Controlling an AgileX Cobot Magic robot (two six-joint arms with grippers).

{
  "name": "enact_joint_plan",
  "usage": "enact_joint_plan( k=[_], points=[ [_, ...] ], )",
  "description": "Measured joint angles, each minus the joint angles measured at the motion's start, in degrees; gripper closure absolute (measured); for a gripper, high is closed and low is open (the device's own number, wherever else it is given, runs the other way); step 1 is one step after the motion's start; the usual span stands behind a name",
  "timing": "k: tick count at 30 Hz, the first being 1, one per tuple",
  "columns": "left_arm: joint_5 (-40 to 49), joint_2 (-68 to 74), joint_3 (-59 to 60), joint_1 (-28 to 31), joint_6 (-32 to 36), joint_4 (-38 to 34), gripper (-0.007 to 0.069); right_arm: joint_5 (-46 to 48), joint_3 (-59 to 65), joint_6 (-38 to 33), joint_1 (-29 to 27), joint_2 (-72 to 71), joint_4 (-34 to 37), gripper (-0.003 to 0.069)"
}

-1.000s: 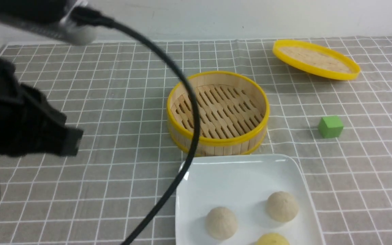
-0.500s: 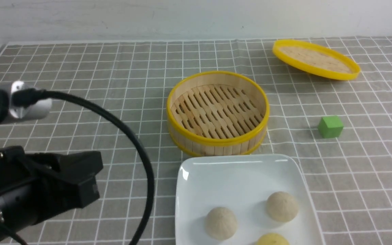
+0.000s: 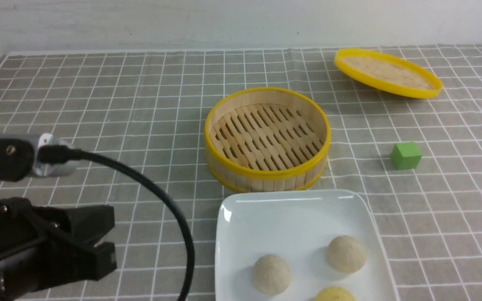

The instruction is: Put the steamed buns into the plate on the grey tablecloth.

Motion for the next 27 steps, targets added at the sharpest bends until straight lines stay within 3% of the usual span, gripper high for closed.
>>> enact_joint_plan(
  k=[11,19,27],
  points=[
    [-5.33,-20.97,18.95,25.68,21.57,-10.96,0.058,0.0,0.0,0.0,0.0,0.0,0.0,0.0569],
    [-5.89,-36.47,30.74,37.71,25.64,-12.38,0.057,0.0,0.0,0.0,0.0,0.0,0.0,0.0554],
    [-7.3,-38.88,33.43,42.01,26.05,-11.41,0.057,0.0,0.0,0.0,0.0,0.0,0.0,0.0545]
  ],
)
